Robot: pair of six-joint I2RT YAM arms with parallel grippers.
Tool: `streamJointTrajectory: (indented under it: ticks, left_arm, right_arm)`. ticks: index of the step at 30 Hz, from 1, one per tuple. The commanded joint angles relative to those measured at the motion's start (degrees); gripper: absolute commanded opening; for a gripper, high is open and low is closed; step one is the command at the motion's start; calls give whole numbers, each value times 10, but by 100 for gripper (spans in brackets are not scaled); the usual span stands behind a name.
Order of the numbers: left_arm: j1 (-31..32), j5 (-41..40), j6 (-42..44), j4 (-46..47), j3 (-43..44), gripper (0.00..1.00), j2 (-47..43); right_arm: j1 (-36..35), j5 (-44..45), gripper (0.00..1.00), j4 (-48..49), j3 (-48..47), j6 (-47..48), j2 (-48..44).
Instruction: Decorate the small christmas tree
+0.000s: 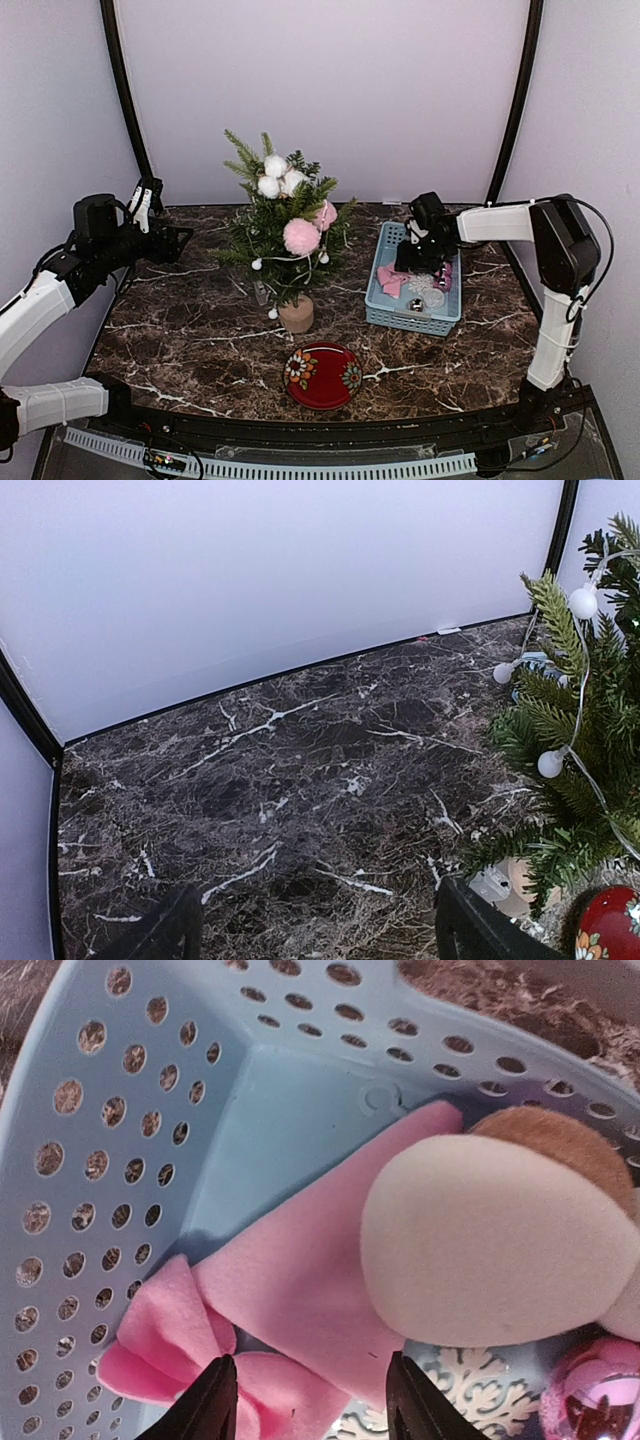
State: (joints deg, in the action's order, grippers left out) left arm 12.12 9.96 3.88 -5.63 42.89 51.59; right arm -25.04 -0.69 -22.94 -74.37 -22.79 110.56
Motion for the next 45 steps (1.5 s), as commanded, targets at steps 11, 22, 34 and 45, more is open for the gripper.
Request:
streamJointTrajectory:
  ticks: [11,22,34,45]
  left_arm:
    - [-2,-6,6,11,-1,82,-2]
    - [-2,-9,7,11,-2,82,-2]
    - [-2,-14,8,12,-5,82,-15]
    - [-2,-9,5,12,-6,82,-32]
  right_arm:
    - [-37,0,44,-36,-4,-55,11]
    - [-50,41,29,-36,1,-59,35]
    - [-40,111,0,-37,24,-63,-125]
    - [-41,14,0,0,57,0,-351]
